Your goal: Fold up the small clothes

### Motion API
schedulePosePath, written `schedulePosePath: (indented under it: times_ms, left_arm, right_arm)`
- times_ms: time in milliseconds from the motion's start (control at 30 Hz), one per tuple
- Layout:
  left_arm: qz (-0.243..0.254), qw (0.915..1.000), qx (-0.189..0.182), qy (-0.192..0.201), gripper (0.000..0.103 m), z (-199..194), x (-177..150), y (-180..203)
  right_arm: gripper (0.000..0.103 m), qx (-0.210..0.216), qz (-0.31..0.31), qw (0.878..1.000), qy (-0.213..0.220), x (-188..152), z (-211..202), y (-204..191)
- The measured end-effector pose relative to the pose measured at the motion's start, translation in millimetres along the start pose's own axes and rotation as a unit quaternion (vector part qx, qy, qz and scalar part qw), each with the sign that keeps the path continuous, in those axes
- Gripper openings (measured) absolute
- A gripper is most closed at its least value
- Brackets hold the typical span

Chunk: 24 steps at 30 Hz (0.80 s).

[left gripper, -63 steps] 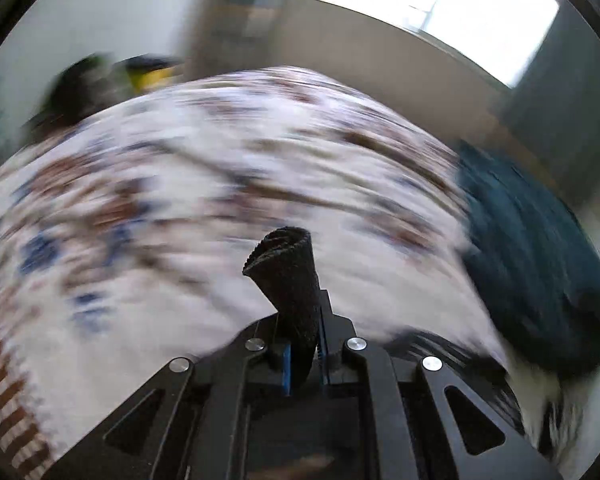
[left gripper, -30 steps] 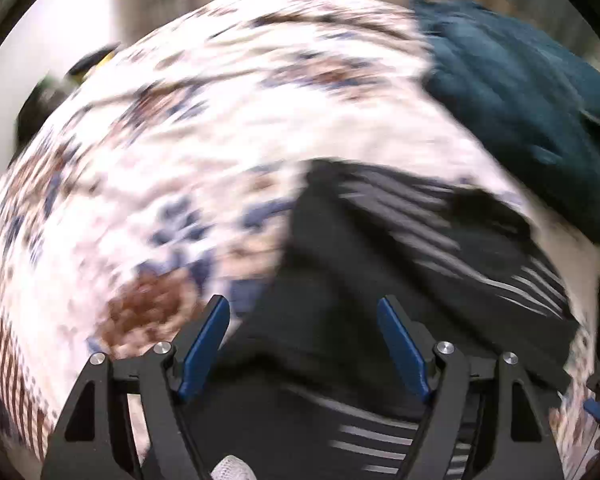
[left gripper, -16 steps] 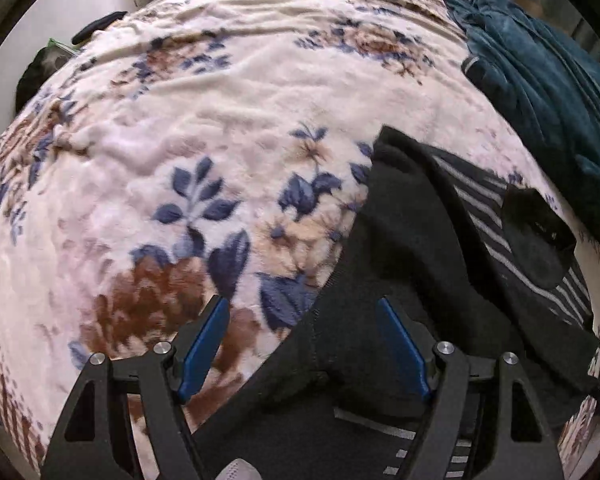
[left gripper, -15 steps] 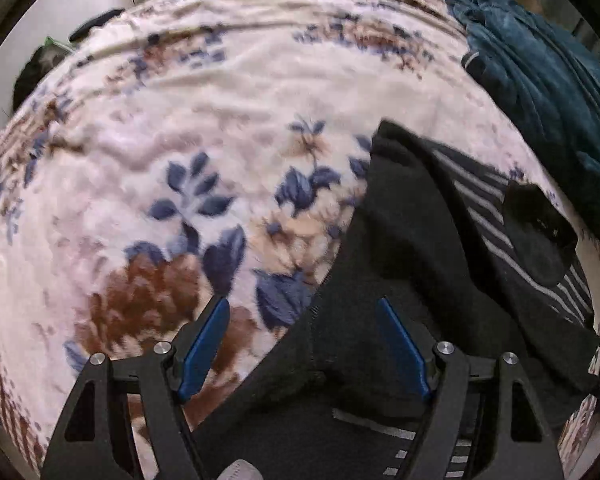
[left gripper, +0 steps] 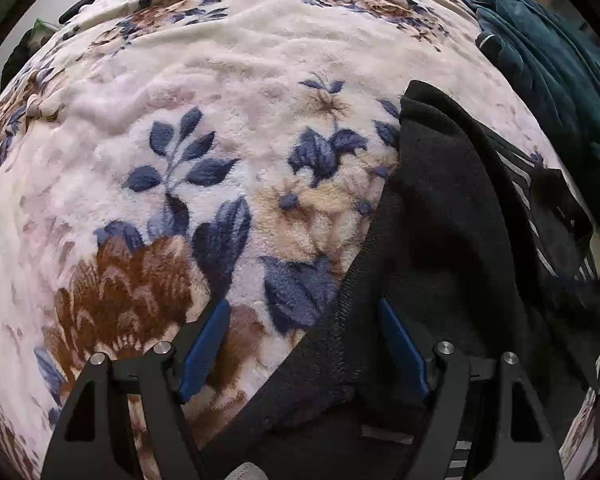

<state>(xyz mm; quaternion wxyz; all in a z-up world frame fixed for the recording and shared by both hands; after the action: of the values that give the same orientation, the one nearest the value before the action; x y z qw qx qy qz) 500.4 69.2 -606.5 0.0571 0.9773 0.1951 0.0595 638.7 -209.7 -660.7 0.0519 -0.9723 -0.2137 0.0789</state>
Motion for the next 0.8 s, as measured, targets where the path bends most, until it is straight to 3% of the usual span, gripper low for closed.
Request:
schedulePosePath:
  times_ms: [33, 133, 167, 233, 267, 300, 467, 567, 600, 667, 800]
  left_arm:
    - [0.002, 1.0, 0.0, -0.002, 0.075, 1.1, 0.4, 0.3]
    - [0.004, 1.0, -0.002, -0.004, 0.075, 2.8, 0.9, 0.7]
    - [0.004, 1.0, -0.003, -0.005, 0.075, 2.8, 1.0, 0.7]
    - [0.0, 0.9999, -0.008, -0.007, 0.075, 1.7, 0.5, 0.1]
    - [0.001, 0.9999, -0.008, -0.007, 0.075, 2.2, -0.1, 0.3]
    - [0.001, 0.9999, -0.008, -0.008, 0.075, 2.3, 1.2, 0.6]
    - [0.007, 0.9999, -0.012, -0.008, 0.075, 4.8, 3.4, 0.2]
    - [0.01, 0.9998, -0.012, -0.009, 0.075, 3.9, 4.6, 0.1]
    - [0.011, 0.9998, -0.012, -0.009, 0.075, 3.7, 5.0, 0.1]
    - [0.01, 0.9998, -0.013, -0.009, 0.075, 4.3, 6.1, 0.3]
    - [0.009, 0.9998, -0.018, -0.003, 0.075, 6.2, 6.7, 0.1]
  right_arm:
    - [0.06, -0.03, 0.02, 0.999, 0.014, 11.3, 0.1, 13.0]
    - [0.06, -0.052, 0.144, 0.986, 0.062, 34.8, -19.8, 71.4]
    - [0.06, -0.044, 0.165, 0.983, 0.065, 36.7, -23.5, 80.1]
    - [0.06, 0.042, 0.175, 0.981, 0.067, 41.5, -32.7, 74.6]
    - [0.06, 0.086, 0.156, 0.982, 0.07, 44.2, -40.7, 61.1]
    - [0.06, 0.1, 0.121, 0.985, 0.073, 46.5, -48.4, 43.6]
    - [0.06, 0.106, -0.021, 0.993, 0.055, 64.1, -37.5, -28.9]
    - [0.06, 0.096, -0.061, 0.993, 0.03, 84.3, -14.6, -47.4]
    - [0.045, 0.108, -0.064, 0.992, 0.021, 92.6, -9.8, -53.0]
    - [0.002, 0.114, -0.068, 0.991, 0.019, 106.6, -6.9, -60.5]
    - [0.002, 0.092, -0.037, 0.992, 0.073, 123.4, -30.3, -52.5]
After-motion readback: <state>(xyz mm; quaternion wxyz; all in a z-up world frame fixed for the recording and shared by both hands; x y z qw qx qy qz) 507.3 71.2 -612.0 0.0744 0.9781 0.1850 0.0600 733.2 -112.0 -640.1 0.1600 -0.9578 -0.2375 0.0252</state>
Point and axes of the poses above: each gripper's, at about its wrist camera, not at the fingertips, and z roughly the way its jaws point, y to its right, x to its top, the point moved 9 cm from there along z, roughly the way its jaws point, and after that the axes turned 10 degrees about -y, right-handed, at the moved point
